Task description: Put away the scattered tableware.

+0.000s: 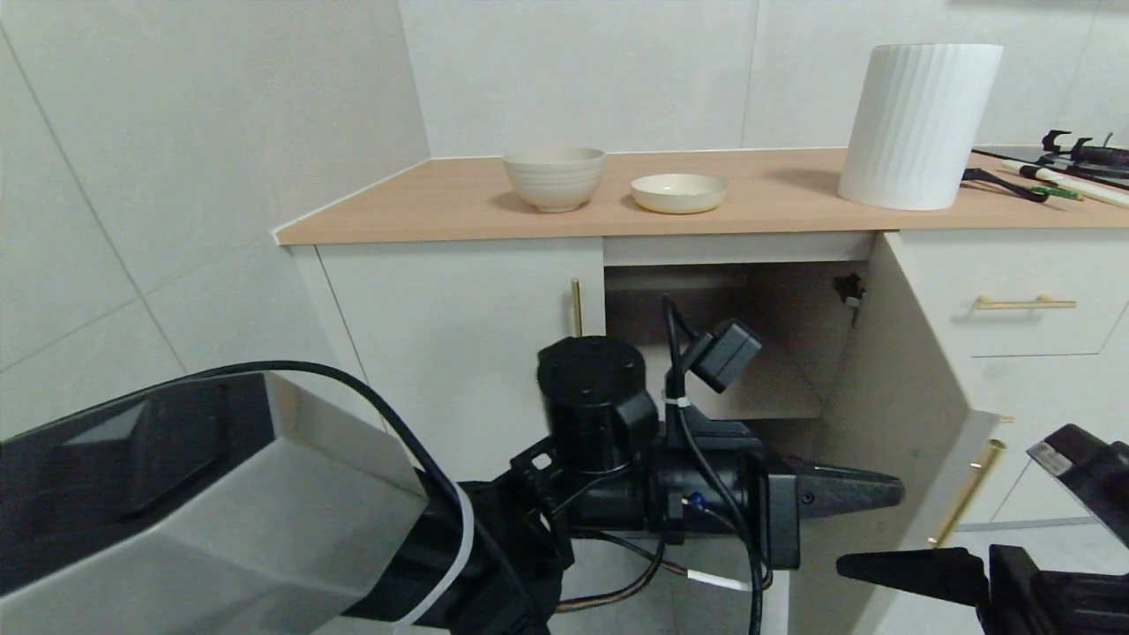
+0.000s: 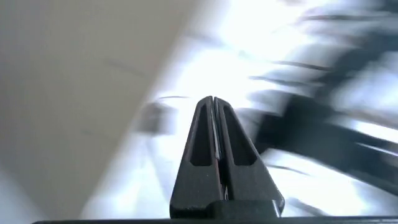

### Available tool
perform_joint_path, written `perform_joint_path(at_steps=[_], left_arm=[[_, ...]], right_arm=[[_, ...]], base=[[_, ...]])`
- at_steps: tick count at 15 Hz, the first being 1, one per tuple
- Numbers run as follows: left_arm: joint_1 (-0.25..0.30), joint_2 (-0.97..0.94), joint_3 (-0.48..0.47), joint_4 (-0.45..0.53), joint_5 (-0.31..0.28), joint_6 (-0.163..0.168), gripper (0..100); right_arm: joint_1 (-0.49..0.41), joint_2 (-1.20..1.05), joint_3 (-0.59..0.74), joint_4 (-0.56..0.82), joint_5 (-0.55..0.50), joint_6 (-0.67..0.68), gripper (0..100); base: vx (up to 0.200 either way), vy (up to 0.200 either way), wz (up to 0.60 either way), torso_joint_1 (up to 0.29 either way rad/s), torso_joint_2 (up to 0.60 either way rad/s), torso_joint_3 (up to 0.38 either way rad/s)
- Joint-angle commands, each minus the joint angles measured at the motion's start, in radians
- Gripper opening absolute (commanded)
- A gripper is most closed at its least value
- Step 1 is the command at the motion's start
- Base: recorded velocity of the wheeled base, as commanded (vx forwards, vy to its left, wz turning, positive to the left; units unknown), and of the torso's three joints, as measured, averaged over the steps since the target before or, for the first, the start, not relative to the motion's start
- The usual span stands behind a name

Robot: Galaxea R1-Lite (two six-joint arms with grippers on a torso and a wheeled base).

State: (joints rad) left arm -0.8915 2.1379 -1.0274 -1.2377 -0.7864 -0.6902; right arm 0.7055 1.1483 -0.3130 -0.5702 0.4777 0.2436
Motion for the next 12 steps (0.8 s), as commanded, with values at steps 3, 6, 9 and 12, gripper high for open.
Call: perform_joint_path(at_steps=[3,6,9,12], left_arm=[[0.121,-0.056,0.173,-0.166,-0.088,-0.097,0],[0.218,-0.108,0.193,-0.097,-0.067,-0.040,0],[0.243,-0.199,0.150,0.191,0.157,0.167,0],[0.243,-0.216,0.145,0.313,0.378,0.347,0]], right_arm=[[-0.001,-0.028,0.005,0.001,0.013,0.000,100],[-0.026,0.005,-0.011,0.001,-0.021,-0.001,100],[-0.029,0.082,-0.029,-0.013,-0.174,0.000,100],[-0.031,0.083,-0.052,-0.005,-0.232,-0.001,100]], base=[[0.000,0.000,0.00,0.000,0.00,0.000],[0.000,0.000,0.00,0.000,0.00,0.000],[0.000,0.000,0.00,0.000,0.00,0.000],[0.000,0.000,0.00,0.000,0.00,0.000]])
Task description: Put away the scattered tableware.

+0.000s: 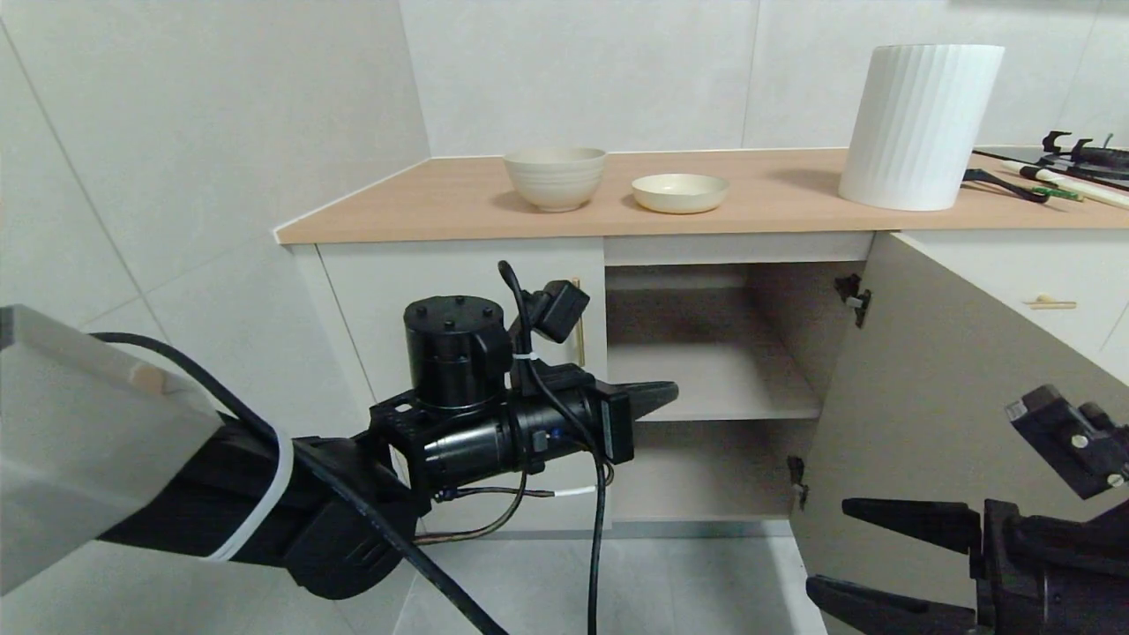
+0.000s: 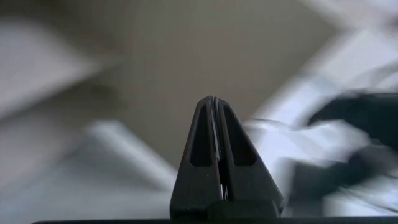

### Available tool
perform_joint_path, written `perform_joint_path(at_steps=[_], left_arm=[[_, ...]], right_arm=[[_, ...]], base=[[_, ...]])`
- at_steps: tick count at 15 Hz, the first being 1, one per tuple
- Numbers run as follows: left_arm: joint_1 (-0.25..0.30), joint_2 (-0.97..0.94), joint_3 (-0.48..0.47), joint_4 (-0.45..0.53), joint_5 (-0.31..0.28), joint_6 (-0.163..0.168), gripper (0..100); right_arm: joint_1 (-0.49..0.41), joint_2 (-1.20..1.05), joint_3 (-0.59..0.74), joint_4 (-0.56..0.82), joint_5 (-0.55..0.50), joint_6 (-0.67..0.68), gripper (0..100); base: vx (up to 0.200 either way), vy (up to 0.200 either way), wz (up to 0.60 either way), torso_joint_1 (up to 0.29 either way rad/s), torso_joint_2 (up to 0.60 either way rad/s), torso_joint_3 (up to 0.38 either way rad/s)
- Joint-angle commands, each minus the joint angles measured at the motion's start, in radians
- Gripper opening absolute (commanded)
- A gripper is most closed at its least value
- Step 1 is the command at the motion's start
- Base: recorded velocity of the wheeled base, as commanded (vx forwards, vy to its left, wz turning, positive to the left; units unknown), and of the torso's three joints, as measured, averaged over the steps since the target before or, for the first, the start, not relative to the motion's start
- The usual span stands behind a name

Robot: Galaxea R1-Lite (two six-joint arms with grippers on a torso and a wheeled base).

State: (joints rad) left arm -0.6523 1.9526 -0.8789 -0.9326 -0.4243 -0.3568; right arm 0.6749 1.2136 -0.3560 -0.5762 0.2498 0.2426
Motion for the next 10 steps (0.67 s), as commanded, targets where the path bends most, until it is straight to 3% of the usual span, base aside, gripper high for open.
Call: perform_joint_path(at_steps=[1,4,5,6,7,8,10], left_arm=[[0.005,-0.047,0.009,0.011,0.022,0.024,0],[0.062,-0.224,0.087,0.143,0.024,0.044,0],[0.086,-0.282,0.117,0.193,0.027,0.070,0],[0.134,-0.386,0.164,0.279,0.028,0.118,0],[0.171,-0.478,0.184,0.368,0.041,0.130,0],[0.204,-0.550,0.183,0.465,0.067,0.130,100],[0.263,-0.641,0.181,0.541,0.076,0.128,100]], right_arm=[[0.000,0.023,-0.017,0.006,-0.038,0.000,100],[-0.001,0.034,-0.067,0.048,-0.104,-0.002,100],[-0.003,0.024,-0.104,0.121,-0.138,-0.002,100],[-0.003,0.021,-0.189,0.251,-0.199,-0.002,100],[-0.003,0.023,-0.250,0.318,-0.219,0.000,100],[-0.003,0.027,-0.301,0.354,-0.221,0.000,100],[-0.015,0.044,-0.423,0.429,-0.225,-0.005,100]], base=[[0.000,0.000,0.00,0.000,0.00,0.000],[0.000,0.000,0.00,0.000,0.00,0.000],[0.000,0.000,0.00,0.000,0.00,0.000],[0.000,0.000,0.00,0.000,0.00,0.000],[0.000,0.000,0.00,0.000,0.00,0.000],[0.000,0.000,0.00,0.000,0.00,0.000],[0.000,0.000,0.00,0.000,0.00,0.000]])
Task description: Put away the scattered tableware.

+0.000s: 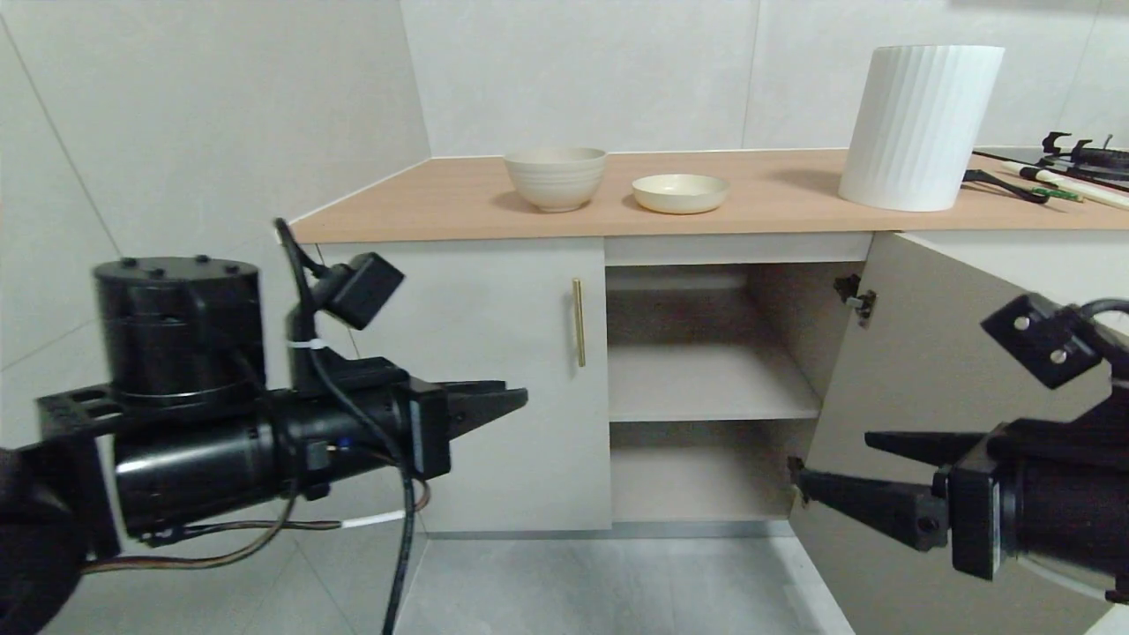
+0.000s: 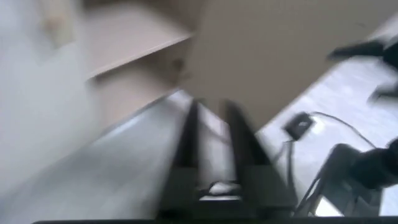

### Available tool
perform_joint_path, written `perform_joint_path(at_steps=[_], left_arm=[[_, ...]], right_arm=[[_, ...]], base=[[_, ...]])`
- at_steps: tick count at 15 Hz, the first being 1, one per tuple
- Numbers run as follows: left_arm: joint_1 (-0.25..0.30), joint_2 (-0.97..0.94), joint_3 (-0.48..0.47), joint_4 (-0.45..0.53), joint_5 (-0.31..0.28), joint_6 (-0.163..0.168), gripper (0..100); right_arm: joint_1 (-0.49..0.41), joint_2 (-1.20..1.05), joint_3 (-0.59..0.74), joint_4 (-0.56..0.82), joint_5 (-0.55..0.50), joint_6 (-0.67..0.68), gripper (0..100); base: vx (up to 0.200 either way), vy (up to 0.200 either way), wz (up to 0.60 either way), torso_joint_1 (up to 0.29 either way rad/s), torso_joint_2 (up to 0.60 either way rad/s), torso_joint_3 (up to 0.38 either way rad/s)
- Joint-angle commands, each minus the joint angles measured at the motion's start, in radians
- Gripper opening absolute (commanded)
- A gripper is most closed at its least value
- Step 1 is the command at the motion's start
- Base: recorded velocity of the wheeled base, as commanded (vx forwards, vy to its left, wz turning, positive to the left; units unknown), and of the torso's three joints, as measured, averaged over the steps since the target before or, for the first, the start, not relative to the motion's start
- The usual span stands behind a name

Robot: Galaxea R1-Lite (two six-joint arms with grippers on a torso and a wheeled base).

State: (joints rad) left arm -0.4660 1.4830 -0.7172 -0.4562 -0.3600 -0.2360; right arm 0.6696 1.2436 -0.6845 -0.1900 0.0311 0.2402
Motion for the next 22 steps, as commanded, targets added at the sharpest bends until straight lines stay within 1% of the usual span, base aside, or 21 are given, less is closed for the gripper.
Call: perform_joint_path(at_steps=[1,2,3,4,6,7,8,9,10,12,15,22], left_arm=[[0.087,-0.205,0.022,0.073,0.009,0.003,100],[0.087,-0.205,0.022,0.073,0.009,0.003,100],[0.112,-0.253,0.041,0.100,0.012,0.006,100],[0.139,-0.274,0.067,0.122,0.012,0.009,100],[0.199,-0.297,0.087,0.137,0.012,0.007,100],[0.260,-0.305,0.093,0.143,0.004,0.006,100],[0.277,-0.297,0.084,0.143,-0.014,0.000,100],[0.279,-0.296,0.079,0.145,-0.040,-0.016,100],[0.279,-0.296,0.073,0.140,-0.050,-0.040,100],[0.280,-0.300,0.056,0.140,-0.043,-0.071,100],[0.279,-0.303,0.056,0.140,-0.045,-0.072,100],[0.280,-0.306,0.056,0.137,-0.048,-0.071,100]], right_arm=[[-0.047,0.027,-0.178,0.093,-0.003,-0.002,100],[-0.047,0.027,-0.178,0.093,-0.003,-0.002,100],[-0.085,0.092,-0.306,0.247,0.003,-0.009,100],[-0.085,0.145,-0.323,0.251,0.000,-0.022,100],[-0.085,0.180,-0.329,0.251,-0.017,-0.018,100],[-0.088,0.175,-0.325,0.254,-0.020,-0.012,100],[-0.102,0.168,-0.317,0.265,-0.025,-0.007,100],[-0.105,0.168,-0.319,0.268,-0.046,0.008,100],[-0.105,0.163,-0.308,0.268,-0.072,0.027,100],[-0.104,0.148,-0.302,0.268,-0.077,0.030,100],[-0.100,0.151,-0.294,0.267,-0.072,0.030,100],[-0.087,0.152,-0.276,0.267,-0.068,0.028,100]], base=[[0.000,0.000,0.00,0.000,0.00,0.000],[0.000,0.000,0.00,0.000,0.00,0.000],[0.000,0.000,0.00,0.000,0.00,0.000],[0.000,0.000,0.00,0.000,0.00,0.000],[0.000,0.000,0.00,0.000,0.00,0.000],[0.000,0.000,0.00,0.000,0.00,0.000],[0.000,0.000,0.00,0.000,0.00,0.000],[0.000,0.000,0.00,0.000,0.00,0.000],[0.000,0.000,0.00,0.000,0.00,0.000],[0.000,0.000,0.00,0.000,0.00,0.000],[0.000,0.000,0.00,0.000,0.00,0.000],[0.200,0.000,0.00,0.003,0.00,-0.002]])
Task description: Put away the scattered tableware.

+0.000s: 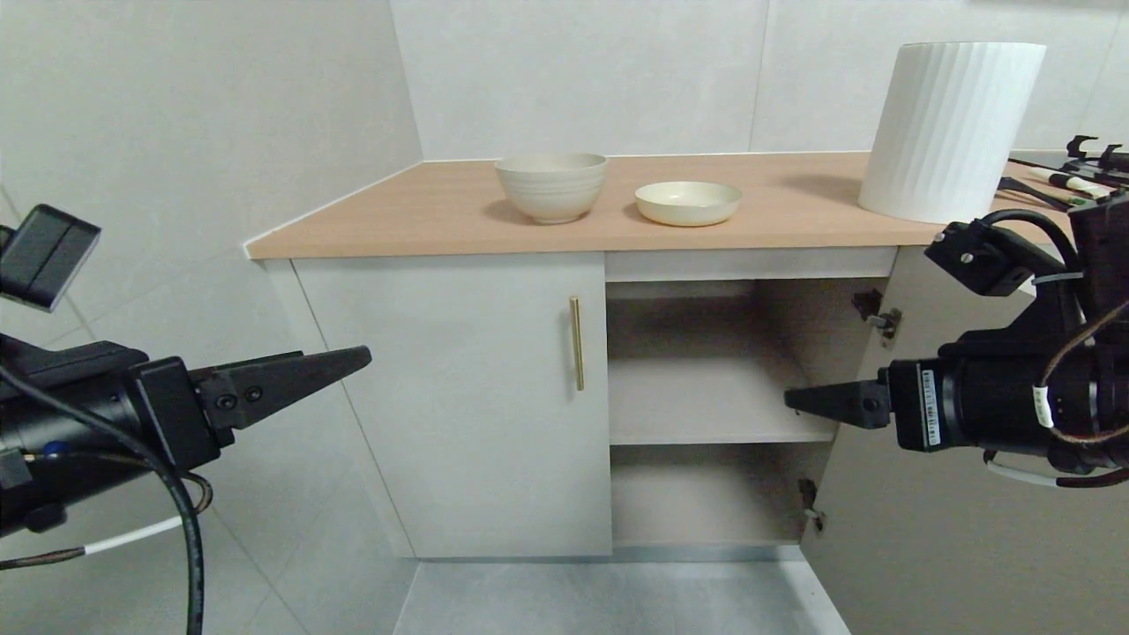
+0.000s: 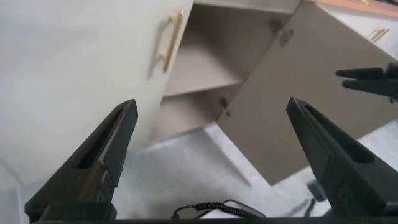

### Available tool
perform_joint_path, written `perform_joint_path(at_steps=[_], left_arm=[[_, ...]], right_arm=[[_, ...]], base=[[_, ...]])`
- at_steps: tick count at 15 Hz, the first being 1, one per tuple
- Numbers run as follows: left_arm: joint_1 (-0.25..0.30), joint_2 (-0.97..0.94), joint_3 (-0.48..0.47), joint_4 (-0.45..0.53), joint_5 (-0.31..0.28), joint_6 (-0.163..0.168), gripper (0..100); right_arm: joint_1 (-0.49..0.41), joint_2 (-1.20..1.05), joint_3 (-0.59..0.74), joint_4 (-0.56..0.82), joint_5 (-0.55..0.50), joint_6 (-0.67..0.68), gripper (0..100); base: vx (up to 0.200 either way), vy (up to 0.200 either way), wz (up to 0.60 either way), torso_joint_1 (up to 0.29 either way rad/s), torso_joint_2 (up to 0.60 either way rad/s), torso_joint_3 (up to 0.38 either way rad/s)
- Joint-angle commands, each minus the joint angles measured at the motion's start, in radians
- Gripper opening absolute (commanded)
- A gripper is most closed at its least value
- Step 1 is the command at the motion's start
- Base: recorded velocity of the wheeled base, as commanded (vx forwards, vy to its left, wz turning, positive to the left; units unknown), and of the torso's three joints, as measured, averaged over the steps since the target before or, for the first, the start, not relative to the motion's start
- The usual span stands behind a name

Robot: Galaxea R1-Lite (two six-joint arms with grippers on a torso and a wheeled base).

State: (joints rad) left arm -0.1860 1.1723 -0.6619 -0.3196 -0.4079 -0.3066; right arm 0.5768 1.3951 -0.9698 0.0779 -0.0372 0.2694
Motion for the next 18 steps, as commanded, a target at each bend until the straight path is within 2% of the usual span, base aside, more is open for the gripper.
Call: perform_joint_path(at_steps=[1,6,11,18], left_arm=[[0.000,0.006,0.001,0.001,0.000,0.000,100],[0.000,0.006,0.001,0.001,0.000,0.000,100],[0.005,0.007,0.004,-0.001,0.000,0.000,100],[0.005,-0.022,0.005,0.002,-0.005,0.000,100]], right_arm=[[0.012,-0.001,0.010,-0.004,0.000,-0.001,100],[0.035,-0.008,0.014,0.002,0.003,-0.001,100],[0.037,-0.073,0.029,0.045,0.097,-0.002,100],[0.037,-0.114,0.036,0.043,0.131,-0.004,100]], base=[[0.200,0.000,0.00,-0.002,0.00,0.002],[0.200,0.000,0.00,0.000,0.00,0.003],[0.200,0.000,0.00,0.001,0.00,0.001],[0.000,0.000,0.00,0.000,0.00,0.000]])
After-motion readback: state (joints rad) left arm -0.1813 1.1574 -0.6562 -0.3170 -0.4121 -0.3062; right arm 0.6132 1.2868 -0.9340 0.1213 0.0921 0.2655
